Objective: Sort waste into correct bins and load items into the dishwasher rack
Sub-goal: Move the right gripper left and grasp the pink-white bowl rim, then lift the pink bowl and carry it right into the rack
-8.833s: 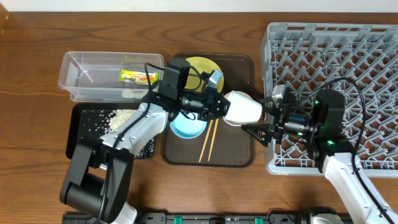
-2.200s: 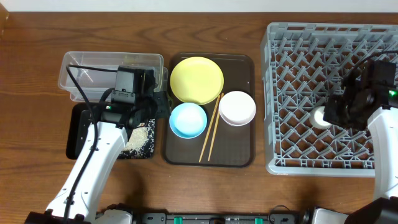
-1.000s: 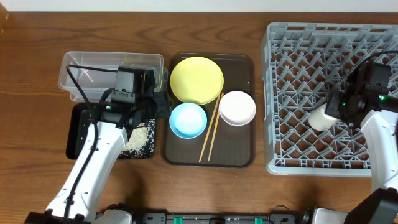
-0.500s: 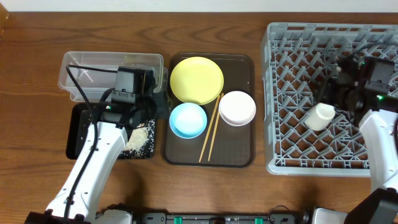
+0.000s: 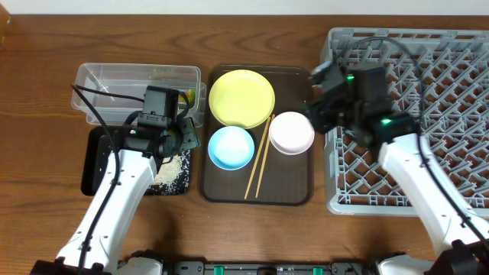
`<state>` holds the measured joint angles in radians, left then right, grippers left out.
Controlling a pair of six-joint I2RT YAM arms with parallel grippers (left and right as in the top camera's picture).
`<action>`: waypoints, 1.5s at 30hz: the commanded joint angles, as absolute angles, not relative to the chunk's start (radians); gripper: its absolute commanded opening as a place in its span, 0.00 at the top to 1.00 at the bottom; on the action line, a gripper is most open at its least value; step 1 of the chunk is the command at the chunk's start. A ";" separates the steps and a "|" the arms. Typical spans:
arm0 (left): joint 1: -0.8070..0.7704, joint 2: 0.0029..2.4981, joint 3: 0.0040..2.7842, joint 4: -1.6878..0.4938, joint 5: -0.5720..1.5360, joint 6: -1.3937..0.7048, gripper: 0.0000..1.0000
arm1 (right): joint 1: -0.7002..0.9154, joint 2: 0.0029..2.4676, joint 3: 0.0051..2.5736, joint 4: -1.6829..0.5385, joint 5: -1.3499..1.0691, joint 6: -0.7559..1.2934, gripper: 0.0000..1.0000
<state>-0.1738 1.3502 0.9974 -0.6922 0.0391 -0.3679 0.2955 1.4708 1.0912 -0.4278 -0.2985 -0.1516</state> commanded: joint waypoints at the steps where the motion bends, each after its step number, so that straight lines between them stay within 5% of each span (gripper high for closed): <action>1: -0.173 1.346 0.989 -0.695 0.010 -0.379 0.39 | 0.357 1.507 1.093 -0.400 -0.157 -0.273 0.43; 24: -0.173 1.346 0.987 -0.695 0.010 -0.379 0.36 | 0.392 1.830 1.093 -0.354 -0.105 -0.286 0.43; 30: -0.173 1.346 0.987 -0.694 0.010 -0.379 0.36 | 0.392 1.835 1.093 -0.394 -0.104 -0.285 0.59; 35: -0.173 1.346 0.987 -0.695 0.010 -0.379 0.36 | 0.390 1.834 1.093 -0.414 -0.104 -0.284 0.88; 39: -0.173 1.346 0.987 -0.695 0.010 -0.379 0.36 | 0.384 1.819 1.093 -0.414 -0.086 -0.257 0.99; 45: -0.173 1.346 0.987 -0.695 0.010 -0.379 0.36 | 0.372 1.686 1.093 -0.408 0.015 -0.239 0.99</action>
